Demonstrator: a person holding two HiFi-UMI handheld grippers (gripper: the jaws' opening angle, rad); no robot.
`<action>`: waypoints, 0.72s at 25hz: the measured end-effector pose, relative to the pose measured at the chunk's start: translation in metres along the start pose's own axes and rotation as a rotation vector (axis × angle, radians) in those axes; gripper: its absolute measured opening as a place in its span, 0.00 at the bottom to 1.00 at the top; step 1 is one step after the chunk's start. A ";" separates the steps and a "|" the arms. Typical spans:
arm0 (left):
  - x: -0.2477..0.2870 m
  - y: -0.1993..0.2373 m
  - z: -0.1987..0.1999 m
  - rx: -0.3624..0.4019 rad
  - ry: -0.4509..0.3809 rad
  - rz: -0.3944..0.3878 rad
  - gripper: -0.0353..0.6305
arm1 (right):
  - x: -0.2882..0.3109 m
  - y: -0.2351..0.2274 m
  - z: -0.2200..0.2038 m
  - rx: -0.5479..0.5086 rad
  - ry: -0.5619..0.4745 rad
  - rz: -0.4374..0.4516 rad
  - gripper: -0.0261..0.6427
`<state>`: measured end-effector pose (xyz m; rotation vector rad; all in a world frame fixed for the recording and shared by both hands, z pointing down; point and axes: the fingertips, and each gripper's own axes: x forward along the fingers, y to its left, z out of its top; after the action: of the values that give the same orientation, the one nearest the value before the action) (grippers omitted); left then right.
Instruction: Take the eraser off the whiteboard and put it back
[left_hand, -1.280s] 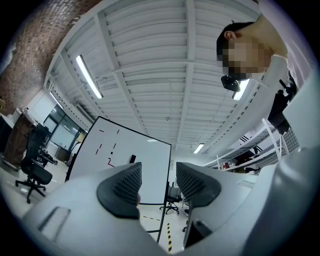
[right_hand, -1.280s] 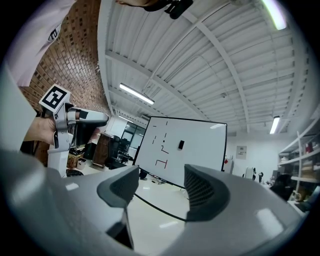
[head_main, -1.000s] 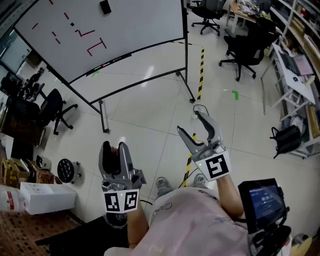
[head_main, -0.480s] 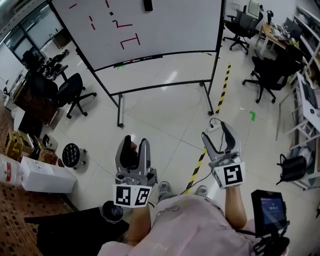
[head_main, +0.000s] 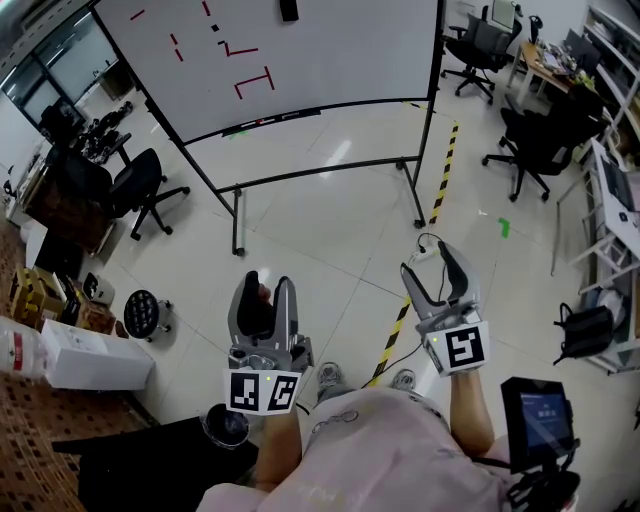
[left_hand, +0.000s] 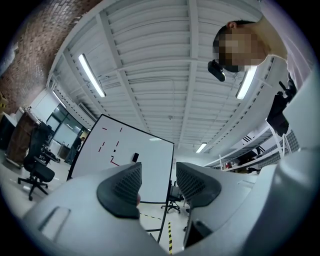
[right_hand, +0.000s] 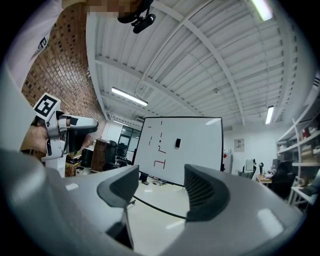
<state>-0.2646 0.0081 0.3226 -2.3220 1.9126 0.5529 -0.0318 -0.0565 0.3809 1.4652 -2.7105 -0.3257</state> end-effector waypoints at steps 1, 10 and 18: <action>0.001 0.000 -0.001 0.001 0.002 -0.001 0.37 | 0.000 0.000 0.000 0.002 0.003 0.002 0.45; 0.001 0.000 -0.003 0.001 0.006 0.001 0.37 | 0.001 0.008 -0.002 0.009 0.020 0.028 0.46; 0.001 -0.001 -0.003 0.002 0.008 0.001 0.37 | 0.002 0.005 -0.001 0.011 0.021 0.022 0.46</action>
<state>-0.2633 0.0060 0.3246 -2.3257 1.9172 0.5417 -0.0368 -0.0554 0.3827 1.4321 -2.7140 -0.2924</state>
